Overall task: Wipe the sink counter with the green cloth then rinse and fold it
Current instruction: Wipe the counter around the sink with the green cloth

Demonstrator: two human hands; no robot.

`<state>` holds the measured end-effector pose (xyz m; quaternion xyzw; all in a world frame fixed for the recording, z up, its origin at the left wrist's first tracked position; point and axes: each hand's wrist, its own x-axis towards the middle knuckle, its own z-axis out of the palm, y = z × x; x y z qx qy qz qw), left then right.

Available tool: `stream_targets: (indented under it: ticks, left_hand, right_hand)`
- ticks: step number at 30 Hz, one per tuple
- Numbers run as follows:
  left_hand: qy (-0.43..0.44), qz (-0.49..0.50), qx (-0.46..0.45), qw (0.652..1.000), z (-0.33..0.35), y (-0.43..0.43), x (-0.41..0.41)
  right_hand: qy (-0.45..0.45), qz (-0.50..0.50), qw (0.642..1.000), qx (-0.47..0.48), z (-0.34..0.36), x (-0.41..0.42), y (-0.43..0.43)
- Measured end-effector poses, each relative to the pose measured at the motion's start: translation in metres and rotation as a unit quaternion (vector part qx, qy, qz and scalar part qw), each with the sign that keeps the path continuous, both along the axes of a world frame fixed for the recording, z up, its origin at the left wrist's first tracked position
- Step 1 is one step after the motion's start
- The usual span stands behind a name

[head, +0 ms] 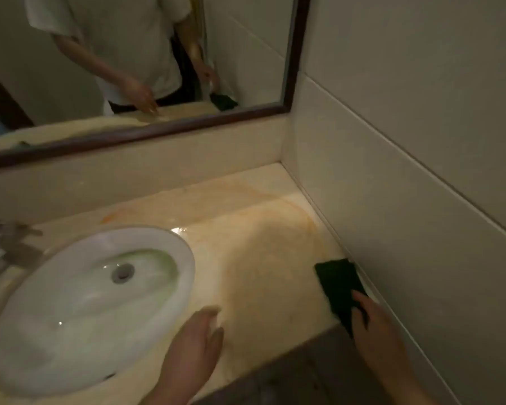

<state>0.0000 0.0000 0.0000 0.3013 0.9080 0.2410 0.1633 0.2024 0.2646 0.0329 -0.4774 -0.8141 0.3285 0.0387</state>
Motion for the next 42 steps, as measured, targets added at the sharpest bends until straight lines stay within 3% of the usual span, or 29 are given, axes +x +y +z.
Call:
stream_targets:
  ticks: [2,7,10,16,20,23,25,27,31,33,35,38,42]
  left_hand:
    - [0.045,-0.059,-0.028,0.997,-0.017,0.036,-0.008]
    - [0.113,-0.061,-0.132,0.983,-0.053,0.078,-0.024]
    - [0.159,-0.074,-0.156,0.972,-0.060,0.077,-0.026]
    - [0.147,-0.072,-0.148,0.975,-0.065,0.078,-0.025]
    - [0.142,-0.077,-0.144,0.976,-0.066,0.078,-0.025]
    - [0.132,-0.072,-0.124,0.981,-0.065,0.078,-0.026]
    - [0.124,-0.059,-0.109,0.984,-0.063,0.077,-0.025]
    - [0.120,-0.053,-0.101,0.986,-0.061,0.077,-0.024]
    - [0.120,-0.054,-0.101,0.986,-0.060,0.078,-0.023]
    - [0.113,-0.052,-0.082,0.989,-0.058,0.075,-0.021]
    - [0.121,-0.031,-0.073,0.989,-0.055,0.060,-0.019]
    - [0.135,0.027,-0.118,0.984,-0.056,0.020,-0.010]
    - [0.120,0.048,-0.151,0.980,-0.062,-0.014,0.000]
  right_hand:
    - [0.027,0.053,0.995,0.078,-0.014,-0.017,0.016]
    - [-0.103,0.194,0.967,0.129,-0.068,-0.048,0.054]
    - [-0.114,0.212,0.956,0.166,-0.078,-0.057,0.071]
    - [-0.126,0.194,0.952,0.200,-0.087,-0.136,0.102]
    - [-0.101,0.298,0.925,0.212,-0.082,-0.165,0.058]
    - [-0.086,0.428,0.873,0.217,-0.080,-0.134,-0.019]
    - [-0.069,0.462,0.865,0.180,-0.077,-0.097,-0.040]
    - [-0.062,0.446,0.871,0.194,-0.080,-0.068,-0.017]
    - [-0.106,0.265,0.926,0.245,-0.088,-0.061,0.062]
    - [-0.115,0.196,0.944,0.241,-0.092,-0.088,0.067]
    - [-0.102,0.190,0.944,0.250,-0.091,-0.115,0.039]
    - [-0.058,0.308,0.914,0.259,-0.096,-0.126,-0.037]
    - [-0.041,0.482,0.846,0.226,-0.096,-0.101,-0.096]
